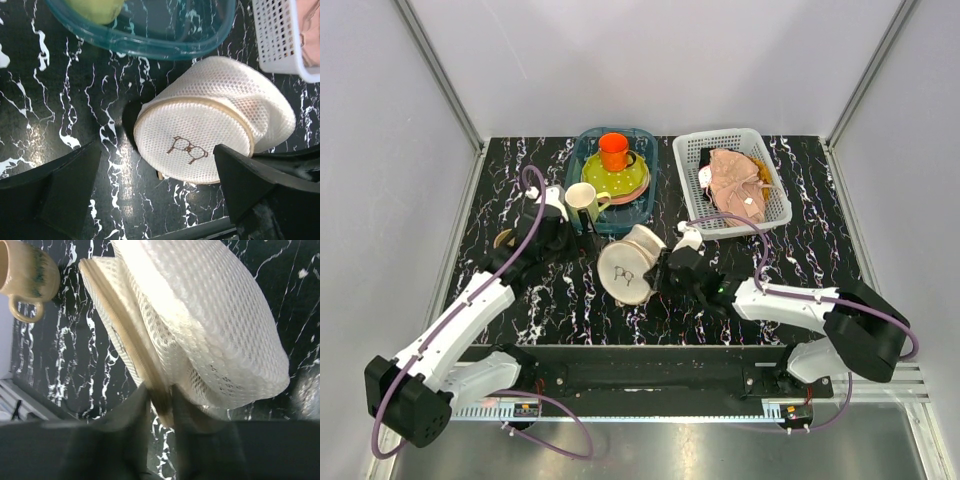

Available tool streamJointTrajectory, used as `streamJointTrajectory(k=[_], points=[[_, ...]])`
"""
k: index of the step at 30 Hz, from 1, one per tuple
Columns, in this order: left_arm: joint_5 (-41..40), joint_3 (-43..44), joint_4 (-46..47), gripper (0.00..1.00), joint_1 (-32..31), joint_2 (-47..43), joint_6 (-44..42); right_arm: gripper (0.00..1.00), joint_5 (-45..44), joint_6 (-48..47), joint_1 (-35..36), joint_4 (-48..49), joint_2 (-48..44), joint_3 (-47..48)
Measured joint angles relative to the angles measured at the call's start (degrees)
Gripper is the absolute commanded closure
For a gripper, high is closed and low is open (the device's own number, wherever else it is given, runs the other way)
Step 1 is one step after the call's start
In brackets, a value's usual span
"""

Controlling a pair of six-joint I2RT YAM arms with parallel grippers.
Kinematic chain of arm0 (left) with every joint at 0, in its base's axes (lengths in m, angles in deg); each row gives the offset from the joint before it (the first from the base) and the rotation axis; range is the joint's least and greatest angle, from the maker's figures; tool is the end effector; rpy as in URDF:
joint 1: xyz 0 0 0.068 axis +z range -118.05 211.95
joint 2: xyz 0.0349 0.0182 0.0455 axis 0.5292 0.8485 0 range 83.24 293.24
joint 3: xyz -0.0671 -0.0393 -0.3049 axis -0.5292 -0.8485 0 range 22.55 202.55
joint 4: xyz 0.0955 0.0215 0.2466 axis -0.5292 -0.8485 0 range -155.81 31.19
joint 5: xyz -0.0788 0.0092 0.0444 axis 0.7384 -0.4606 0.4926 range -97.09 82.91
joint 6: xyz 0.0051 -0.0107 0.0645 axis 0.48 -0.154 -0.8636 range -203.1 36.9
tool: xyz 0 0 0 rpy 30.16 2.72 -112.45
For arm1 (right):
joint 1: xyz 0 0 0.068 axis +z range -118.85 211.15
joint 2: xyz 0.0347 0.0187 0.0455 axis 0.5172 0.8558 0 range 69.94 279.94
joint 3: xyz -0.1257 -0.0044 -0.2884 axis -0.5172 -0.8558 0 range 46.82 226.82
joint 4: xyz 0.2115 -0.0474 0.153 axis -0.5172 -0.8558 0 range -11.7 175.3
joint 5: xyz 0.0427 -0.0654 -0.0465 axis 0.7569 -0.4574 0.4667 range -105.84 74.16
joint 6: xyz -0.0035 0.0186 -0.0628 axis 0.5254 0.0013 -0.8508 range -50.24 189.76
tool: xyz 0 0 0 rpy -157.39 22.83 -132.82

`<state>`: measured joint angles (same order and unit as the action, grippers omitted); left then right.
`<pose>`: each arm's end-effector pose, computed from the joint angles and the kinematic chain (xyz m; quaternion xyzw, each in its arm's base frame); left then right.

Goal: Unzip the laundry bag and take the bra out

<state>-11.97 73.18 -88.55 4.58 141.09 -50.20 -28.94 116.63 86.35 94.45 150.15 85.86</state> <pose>0.1899 -0.0934 0.3263 -0.0621 0.8920 -0.1910 0.4050 0.1808 0.2399 0.2314 -0.0080 0.8707 0.3117 0.3804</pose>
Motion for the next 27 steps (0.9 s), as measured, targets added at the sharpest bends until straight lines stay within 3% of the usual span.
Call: streamJointTrajectory(k=[1, 10, 24, 27], points=[[0.24, -0.70, 0.15, 0.01, 0.15, 0.00, 0.07, 1.00, -0.09, 0.13, 0.04, -0.02, 0.02, 0.00], [8.55, -9.49, 3.72, 0.01, 4.76, -3.87, 2.16, 1.00, 2.69, -0.44, -1.14, -0.96, -8.02, 0.26], [31.01, -23.17, 21.86, 0.03, 9.40, -8.22, 11.74, 1.00, 31.28, -0.39, -12.98, 4.04, -10.93, 1.03], [33.55, -23.63, 25.59, 0.09, 9.60, -7.80, 12.92, 1.00, 35.56, 0.11, -14.21, 5.84, -10.95, 0.94]])
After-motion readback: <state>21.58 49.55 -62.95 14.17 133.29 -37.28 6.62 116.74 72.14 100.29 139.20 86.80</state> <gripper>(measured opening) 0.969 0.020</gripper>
